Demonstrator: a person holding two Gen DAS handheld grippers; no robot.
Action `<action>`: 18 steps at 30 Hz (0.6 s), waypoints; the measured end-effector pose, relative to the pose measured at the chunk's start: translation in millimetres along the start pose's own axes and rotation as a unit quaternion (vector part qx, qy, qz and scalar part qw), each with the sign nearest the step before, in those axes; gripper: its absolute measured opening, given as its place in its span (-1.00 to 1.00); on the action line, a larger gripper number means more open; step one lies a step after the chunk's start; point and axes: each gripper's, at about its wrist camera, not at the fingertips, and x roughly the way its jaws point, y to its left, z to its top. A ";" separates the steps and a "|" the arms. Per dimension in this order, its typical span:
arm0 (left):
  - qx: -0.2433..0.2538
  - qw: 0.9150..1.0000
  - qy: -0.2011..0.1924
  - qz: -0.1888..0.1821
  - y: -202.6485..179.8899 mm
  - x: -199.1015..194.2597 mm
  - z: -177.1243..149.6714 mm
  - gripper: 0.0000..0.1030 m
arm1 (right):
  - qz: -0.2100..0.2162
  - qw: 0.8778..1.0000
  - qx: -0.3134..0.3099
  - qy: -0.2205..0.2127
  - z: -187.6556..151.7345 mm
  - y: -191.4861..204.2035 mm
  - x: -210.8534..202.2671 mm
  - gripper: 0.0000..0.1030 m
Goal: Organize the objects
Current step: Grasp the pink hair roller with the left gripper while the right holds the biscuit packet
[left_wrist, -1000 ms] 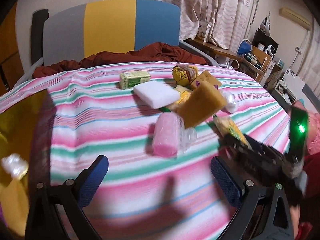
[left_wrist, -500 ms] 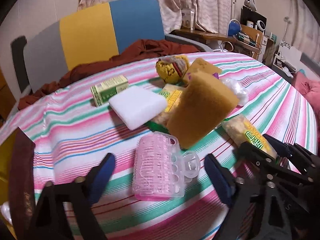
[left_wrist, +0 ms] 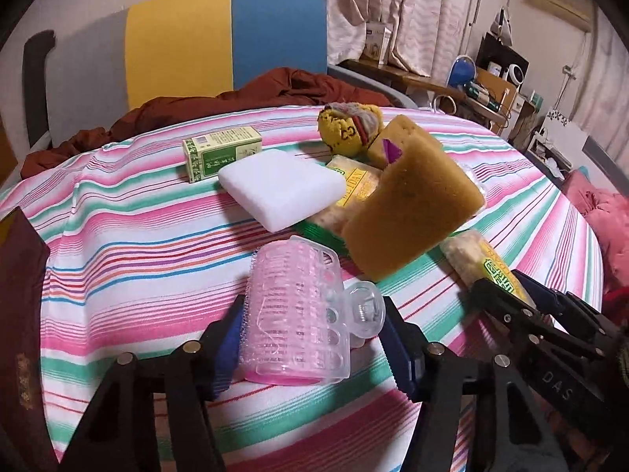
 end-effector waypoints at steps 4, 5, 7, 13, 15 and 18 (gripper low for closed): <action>-0.004 1.000 -0.019 0.012 3.3 -10.1 -5.2 0.24 | -0.006 1.000 -0.005 -0.001 -0.5 2.5 0.1 -0.01; -0.005 1.000 -0.025 0.015 3.8 -13.4 -6.9 0.24 | -0.009 1.000 -0.007 -0.001 -0.7 3.6 0.1 -0.01; -0.003 0.999 -0.034 0.023 3.6 -19.6 -10.5 0.24 | -0.012 1.000 -0.009 -0.001 -0.8 4.7 0.3 -0.01; 0.022 0.997 -0.066 0.029 -5.1 -38.2 -22.8 0.24 | -0.019 1.000 -0.014 -0.002 -1.5 7.4 0.3 -0.01; 0.025 0.997 -0.072 0.031 -6.0 -44.0 -28.4 0.24 | -0.023 1.000 -0.016 -0.002 -1.9 8.6 -0.1 -0.01; 0.019 0.996 -0.077 0.031 -3.4 -50.9 -36.2 0.24 | -0.030 0.999 -0.021 -0.005 -3.3 11.1 -1.9 -0.02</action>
